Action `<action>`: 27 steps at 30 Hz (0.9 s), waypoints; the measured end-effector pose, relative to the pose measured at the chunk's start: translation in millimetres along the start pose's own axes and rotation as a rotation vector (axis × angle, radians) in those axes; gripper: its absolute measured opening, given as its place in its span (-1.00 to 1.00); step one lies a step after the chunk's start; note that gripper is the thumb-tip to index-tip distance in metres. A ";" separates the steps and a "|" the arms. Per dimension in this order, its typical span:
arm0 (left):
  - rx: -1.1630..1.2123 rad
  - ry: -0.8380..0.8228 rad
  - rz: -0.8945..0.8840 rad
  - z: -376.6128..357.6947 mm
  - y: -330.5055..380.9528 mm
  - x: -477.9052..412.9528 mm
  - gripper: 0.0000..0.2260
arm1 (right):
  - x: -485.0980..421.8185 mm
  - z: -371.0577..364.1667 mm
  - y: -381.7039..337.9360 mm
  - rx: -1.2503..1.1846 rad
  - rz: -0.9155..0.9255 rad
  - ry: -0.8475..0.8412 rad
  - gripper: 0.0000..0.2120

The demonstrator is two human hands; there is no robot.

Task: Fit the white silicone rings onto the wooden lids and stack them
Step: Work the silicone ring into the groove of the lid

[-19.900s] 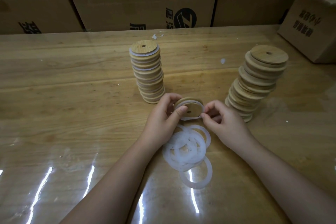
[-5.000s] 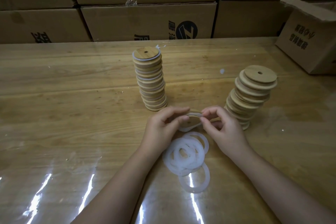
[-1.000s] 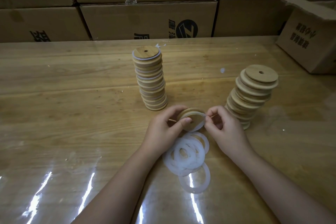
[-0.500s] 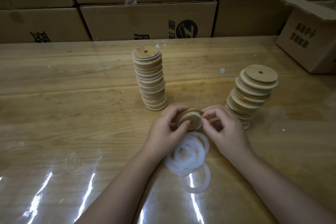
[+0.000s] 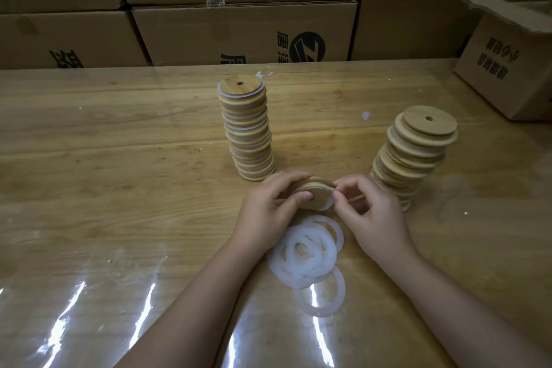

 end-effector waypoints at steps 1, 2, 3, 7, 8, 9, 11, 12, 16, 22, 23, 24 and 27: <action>-0.005 -0.003 -0.002 0.4 0.1 -0.3 -0.76 | 0.1 -0.3 1.3 0.003 -0.017 0.004 -0.85; -0.002 -0.002 0.002 0.6 -0.1 -0.2 -0.76 | 0.1 -0.5 2.5 0.007 -0.030 0.004 -0.84; 0.010 0.001 0.013 0.5 -0.5 0.2 -0.76 | -0.2 -1.0 3.3 0.013 -0.034 -0.001 -0.84; 0.074 0.007 0.076 0.2 -2.4 1.5 -0.76 | -0.8 -2.5 4.3 0.025 -0.017 -0.046 -0.87; 0.082 0.008 0.088 0.5 -3.0 1.5 -0.76 | -1.0 -2.8 4.7 0.019 -0.018 -0.057 -0.88; 0.091 0.006 0.100 0.9 -3.5 1.4 -0.76 | -1.1 -2.9 5.3 0.008 -0.025 -0.069 -0.89; 0.120 -0.004 0.124 1.5 -3.8 1.1 -0.76 | -1.8 -3.6 6.8 -0.014 -0.050 -0.096 -0.87; 0.138 -0.007 0.134 2.0 -3.7 0.9 -0.77 | -2.2 -4.1 7.5 -0.026 -0.062 -0.113 -0.85; 0.190 0.003 0.170 2.5 -3.3 1.3 -0.77 | -3.1 -5.4 7.1 -0.023 -0.076 -0.165 -0.79; 0.063 -0.048 0.075 -2.4 1.4 4.7 -0.81 | -2.0 -3.3 -2.4 -0.035 0.043 -0.144 -0.88; 0.072 -0.051 0.079 -2.3 0.8 4.3 -0.81 | -2.1 -2.7 -3.0 -0.038 0.049 -0.133 -0.88; 0.081 -0.052 0.086 -1.9 -0.2 3.7 -0.81 | -2.3 -2.3 -3.2 -0.039 0.053 -0.120 -0.87; 0.081 -0.045 0.079 -2.4 -1.6 2.7 -0.78 | -2.8 -2.0 -2.7 -0.020 0.061 -0.092 -0.85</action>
Point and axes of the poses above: each hand's wrist, its own x-axis away from the middle knuckle, its own z-axis out of the back of the hand, y = z × x, the point moved 3 cm from there along -x, towards the middle knuckle, and after that the axes turned 6 degrees about -y, right-handed, at the moved point
